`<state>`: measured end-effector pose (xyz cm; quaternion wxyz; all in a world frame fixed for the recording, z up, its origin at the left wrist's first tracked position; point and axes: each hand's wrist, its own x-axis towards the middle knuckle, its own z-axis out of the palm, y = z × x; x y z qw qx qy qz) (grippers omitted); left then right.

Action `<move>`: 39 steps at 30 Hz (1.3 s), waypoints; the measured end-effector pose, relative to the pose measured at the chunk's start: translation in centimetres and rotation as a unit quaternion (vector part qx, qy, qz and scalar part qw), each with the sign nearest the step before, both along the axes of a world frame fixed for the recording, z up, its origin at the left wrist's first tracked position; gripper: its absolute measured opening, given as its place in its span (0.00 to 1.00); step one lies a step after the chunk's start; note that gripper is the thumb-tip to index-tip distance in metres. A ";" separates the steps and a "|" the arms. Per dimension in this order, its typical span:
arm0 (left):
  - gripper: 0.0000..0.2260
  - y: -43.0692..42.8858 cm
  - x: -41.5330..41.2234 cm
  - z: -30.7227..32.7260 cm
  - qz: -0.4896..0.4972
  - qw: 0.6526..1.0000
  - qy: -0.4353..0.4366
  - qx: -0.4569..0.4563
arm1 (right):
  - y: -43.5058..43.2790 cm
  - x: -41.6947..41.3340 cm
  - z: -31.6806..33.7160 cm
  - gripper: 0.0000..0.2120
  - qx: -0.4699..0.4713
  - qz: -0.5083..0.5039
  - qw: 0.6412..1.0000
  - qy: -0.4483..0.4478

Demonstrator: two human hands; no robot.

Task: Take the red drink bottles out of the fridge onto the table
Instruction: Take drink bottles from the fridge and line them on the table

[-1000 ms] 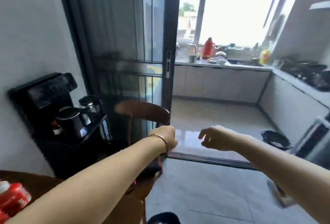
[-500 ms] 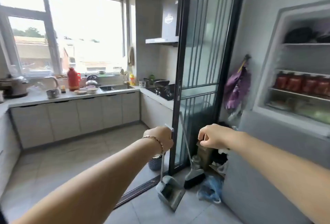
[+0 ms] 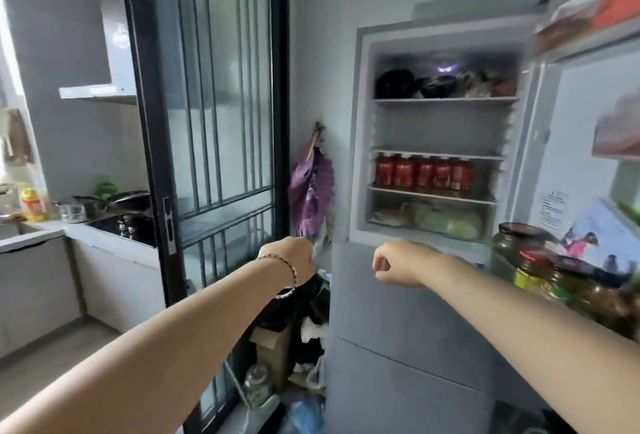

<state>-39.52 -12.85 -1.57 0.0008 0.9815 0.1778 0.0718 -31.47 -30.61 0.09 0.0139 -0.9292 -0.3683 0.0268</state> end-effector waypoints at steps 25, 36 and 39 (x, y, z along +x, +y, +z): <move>0.09 4.4 53.8 1.0 -0.152 0.984 -0.082 -0.035 | 6.4 52.4 0.9 0.26 0.358 -0.257 0.897 0.041; 0.15 3.8 65.6 5.0 -0.067 0.686 -0.312 -0.654 | 12.5 65.5 -1.2 0.33 0.530 -0.246 0.811 0.030; 0.17 4.2 67.0 5.3 -0.038 0.643 -0.320 -0.695 | 12.1 65.2 -1.6 0.31 0.574 -0.258 0.777 0.011</move>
